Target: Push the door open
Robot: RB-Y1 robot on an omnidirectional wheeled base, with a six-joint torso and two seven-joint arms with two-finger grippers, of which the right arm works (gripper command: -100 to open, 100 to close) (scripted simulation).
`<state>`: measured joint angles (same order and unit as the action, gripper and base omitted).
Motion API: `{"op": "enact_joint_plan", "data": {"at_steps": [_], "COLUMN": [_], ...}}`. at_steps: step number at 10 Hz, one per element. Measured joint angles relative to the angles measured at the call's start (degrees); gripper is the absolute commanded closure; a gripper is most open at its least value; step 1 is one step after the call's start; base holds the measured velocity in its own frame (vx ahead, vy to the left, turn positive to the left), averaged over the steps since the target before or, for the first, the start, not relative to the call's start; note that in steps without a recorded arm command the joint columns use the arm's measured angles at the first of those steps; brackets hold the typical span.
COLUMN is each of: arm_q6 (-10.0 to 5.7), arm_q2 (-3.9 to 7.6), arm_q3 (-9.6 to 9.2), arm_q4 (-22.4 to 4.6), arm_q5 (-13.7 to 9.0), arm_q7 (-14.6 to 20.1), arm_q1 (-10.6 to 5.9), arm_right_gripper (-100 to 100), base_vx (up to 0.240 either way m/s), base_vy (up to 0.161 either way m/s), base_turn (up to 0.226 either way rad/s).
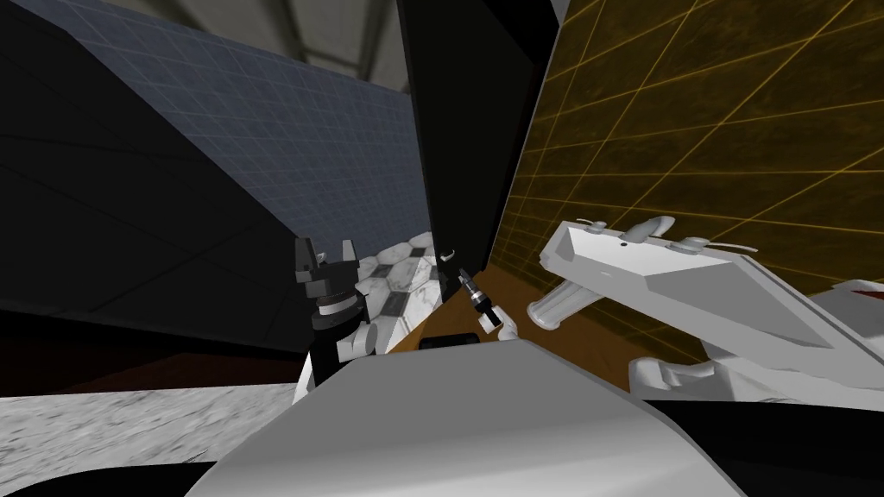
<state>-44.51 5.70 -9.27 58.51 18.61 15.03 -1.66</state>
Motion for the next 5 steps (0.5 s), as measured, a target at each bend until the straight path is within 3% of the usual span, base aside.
{"op": "enact_joint_plan", "data": {"at_steps": [2,5], "arm_q6": [-1.48,-2.45], "arm_q2": [-0.02,-0.1], "arm_q3": [-0.07,-0.52], "arm_q4": [-4.06,-8.25], "arm_q5": [0.43,1.24], "arm_q7": [0.85,2.22], "arm_q1": [-1.44,-3.03], "arm_right_gripper": [-100,-100], "base_vx": [0.074,0.088], "base_vy": [-0.08,-0.067], "base_turn": [0.048,0.044]}}
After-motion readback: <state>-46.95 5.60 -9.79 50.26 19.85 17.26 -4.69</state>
